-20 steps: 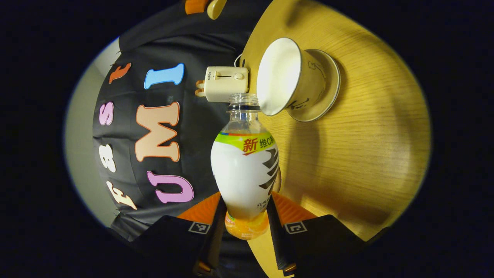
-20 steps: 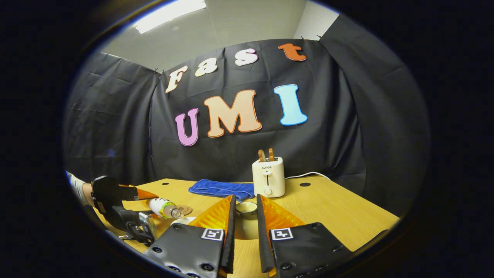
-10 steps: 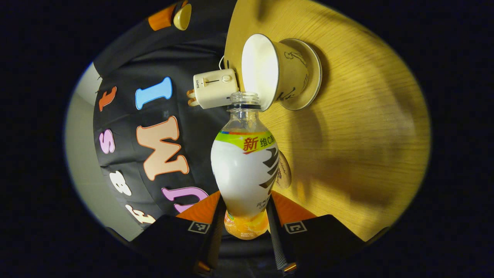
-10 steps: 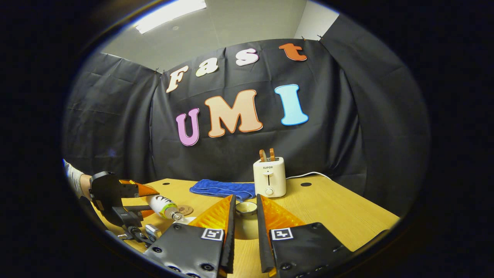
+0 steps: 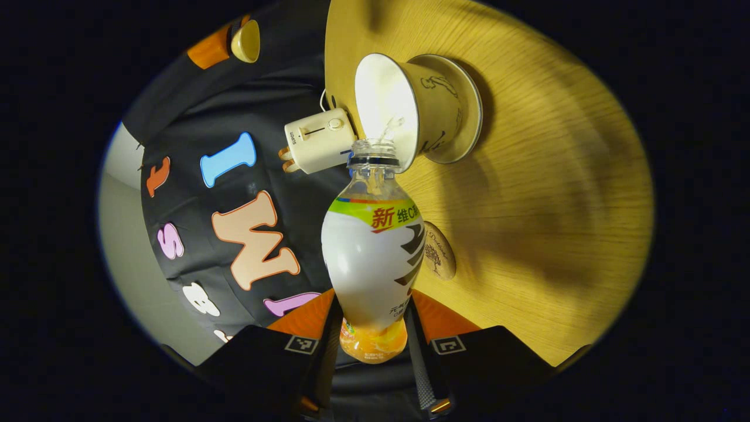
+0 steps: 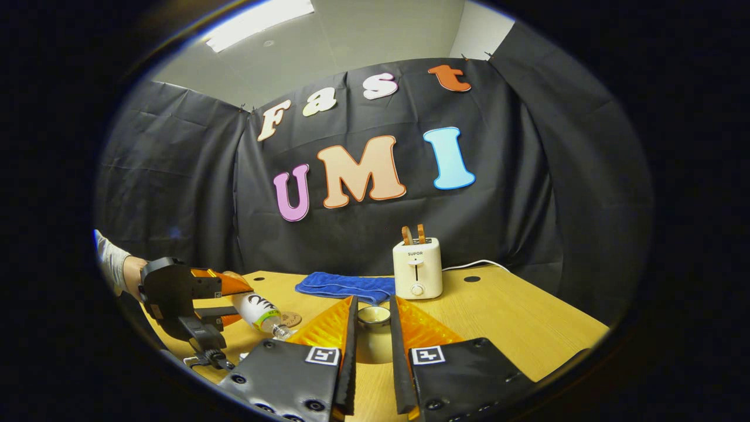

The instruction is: Open the teacup lid with one hand, grasp the water bottle and pour water into the teacup with the other hand; after pouring, place the water bottle on the coaster and then close the teacup lid.

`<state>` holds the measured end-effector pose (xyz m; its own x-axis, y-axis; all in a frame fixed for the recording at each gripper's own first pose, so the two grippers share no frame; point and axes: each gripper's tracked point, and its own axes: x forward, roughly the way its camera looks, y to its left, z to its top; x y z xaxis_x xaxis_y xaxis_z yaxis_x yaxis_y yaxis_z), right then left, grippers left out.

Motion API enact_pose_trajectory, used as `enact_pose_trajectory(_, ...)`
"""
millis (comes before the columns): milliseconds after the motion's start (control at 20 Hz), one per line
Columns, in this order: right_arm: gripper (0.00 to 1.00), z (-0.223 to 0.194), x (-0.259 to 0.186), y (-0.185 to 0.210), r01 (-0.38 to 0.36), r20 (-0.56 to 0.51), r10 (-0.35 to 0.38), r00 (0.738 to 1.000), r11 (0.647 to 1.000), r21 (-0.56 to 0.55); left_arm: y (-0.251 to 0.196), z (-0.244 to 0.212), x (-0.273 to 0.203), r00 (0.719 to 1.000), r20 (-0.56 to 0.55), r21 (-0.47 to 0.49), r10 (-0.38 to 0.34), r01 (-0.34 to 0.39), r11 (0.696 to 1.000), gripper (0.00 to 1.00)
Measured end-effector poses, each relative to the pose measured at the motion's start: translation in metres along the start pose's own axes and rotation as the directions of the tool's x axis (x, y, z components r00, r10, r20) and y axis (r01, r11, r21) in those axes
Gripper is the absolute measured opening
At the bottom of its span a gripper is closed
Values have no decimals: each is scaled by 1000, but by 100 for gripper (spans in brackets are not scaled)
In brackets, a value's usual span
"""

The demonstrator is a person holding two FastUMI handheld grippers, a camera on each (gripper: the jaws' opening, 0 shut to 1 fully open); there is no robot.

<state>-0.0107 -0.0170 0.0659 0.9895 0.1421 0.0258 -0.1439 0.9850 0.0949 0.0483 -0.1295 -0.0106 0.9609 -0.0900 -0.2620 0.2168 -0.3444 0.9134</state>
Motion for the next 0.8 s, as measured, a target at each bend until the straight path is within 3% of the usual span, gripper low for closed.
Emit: enact_pose_trajectory(800, 31, 1, -1, -3, 6, 5, -6, 1000, 1000, -2, 36, 1, -1, 997, 4, 168, 72, -71, 983, 55)
